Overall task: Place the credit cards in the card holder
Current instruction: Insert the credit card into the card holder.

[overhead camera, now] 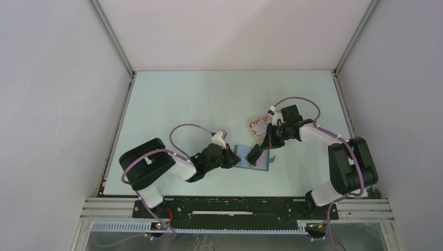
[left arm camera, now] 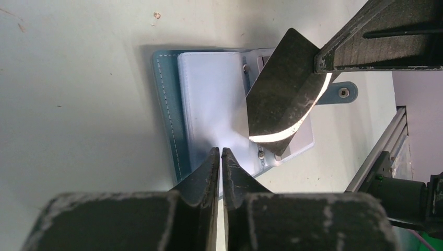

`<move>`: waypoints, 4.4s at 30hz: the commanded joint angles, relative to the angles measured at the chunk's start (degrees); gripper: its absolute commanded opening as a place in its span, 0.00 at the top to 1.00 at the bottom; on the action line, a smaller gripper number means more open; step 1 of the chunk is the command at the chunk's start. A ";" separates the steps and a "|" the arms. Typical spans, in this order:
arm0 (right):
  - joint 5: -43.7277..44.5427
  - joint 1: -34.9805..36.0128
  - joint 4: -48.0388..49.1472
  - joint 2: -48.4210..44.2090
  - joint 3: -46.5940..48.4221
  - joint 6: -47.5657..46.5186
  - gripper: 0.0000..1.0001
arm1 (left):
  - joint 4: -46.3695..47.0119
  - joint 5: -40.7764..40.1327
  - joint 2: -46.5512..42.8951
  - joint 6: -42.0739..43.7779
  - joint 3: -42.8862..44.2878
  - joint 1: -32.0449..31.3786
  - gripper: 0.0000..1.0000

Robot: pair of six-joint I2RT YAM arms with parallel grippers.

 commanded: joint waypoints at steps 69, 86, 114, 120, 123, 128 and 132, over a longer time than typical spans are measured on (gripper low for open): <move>-2.20 8.56 -23.48 27.82 30.56 -20.71 1.00 | -10.26 -7.48 -10.26 2.52 -1.19 0.62 0.65; -5.28 8.64 -29.30 32.07 36.12 -25.99 1.00 | -16.35 -3.83 -4.70 4.01 5.21 1.64 0.69; -5.95 7.43 -27.04 33.19 35.49 -22.16 0.97 | -6.11 7.31 -5.41 5.23 11.17 -4.11 0.63; -5.85 7.41 -27.07 33.18 35.44 -22.04 0.96 | -8.72 5.28 0.77 5.11 17.28 -5.71 0.63; -5.94 7.41 -27.06 33.21 35.44 -22.06 0.95 | -11.92 3.56 3.11 5.40 19.50 -6.00 0.63; -5.94 7.41 -27.12 33.15 35.44 -22.15 0.95 | -17.09 -1.31 5.17 6.32 21.53 -6.25 0.62; -5.94 7.41 -27.18 33.19 35.44 -22.10 0.93 | -21.08 -4.17 6.12 6.93 22.74 -6.49 0.60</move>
